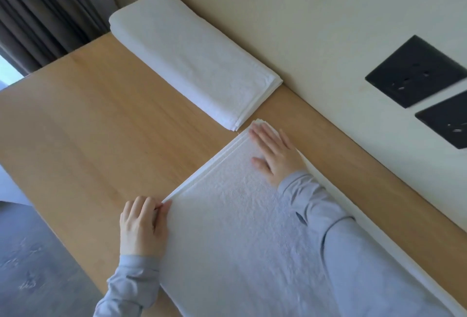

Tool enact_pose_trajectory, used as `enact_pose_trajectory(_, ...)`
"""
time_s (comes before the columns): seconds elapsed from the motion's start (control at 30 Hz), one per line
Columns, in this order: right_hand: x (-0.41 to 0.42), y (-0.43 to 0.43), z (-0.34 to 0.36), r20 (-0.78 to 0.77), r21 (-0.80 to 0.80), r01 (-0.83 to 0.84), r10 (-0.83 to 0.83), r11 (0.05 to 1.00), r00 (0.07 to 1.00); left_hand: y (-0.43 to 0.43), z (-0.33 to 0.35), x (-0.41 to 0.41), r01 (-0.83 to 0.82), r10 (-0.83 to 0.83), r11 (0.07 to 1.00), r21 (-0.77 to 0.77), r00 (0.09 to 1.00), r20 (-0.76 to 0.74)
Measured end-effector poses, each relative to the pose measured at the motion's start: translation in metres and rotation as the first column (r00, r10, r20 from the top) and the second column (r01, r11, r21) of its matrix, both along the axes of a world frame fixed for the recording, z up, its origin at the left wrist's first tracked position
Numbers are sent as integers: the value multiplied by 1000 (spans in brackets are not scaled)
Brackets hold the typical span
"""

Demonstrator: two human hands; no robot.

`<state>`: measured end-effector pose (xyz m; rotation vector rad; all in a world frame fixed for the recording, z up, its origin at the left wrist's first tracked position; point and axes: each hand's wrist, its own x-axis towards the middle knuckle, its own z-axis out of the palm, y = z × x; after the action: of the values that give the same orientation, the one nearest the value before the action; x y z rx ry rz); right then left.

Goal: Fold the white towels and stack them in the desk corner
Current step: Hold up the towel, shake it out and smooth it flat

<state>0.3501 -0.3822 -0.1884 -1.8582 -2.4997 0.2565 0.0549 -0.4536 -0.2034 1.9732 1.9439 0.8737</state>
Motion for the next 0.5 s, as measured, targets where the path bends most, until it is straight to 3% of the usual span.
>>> enact_pose_trajectory(0.07,3,4,0,21,-5,41,-41,999,999,1,4,2,-15,14,1000,-14,999,-37)
enact_pose_trajectory(0.17,-19,-5,7,67,1,121,-120,993,990,-4,15,13,-69,64,998,-14,976,-206)
enact_pose_trajectory(0.23,-50,-30,14,-46,44,153,-151,987,988,-15,24,32,40,-42,999,-12,956,-290)
enact_pose_trajectory(0.33,-98,-88,9,-132,140,25,-6,990,991,-46,28,60,240,-279,958,-158,908,-313)
enact_pose_trajectory(0.43,-95,-121,4,-106,100,-29,40,995,994,-64,23,59,244,-337,916,-319,900,-277)
enact_pose_trajectory(0.5,-74,-121,2,-80,77,-67,73,995,994,-65,20,53,253,-359,904,-343,887,-292)
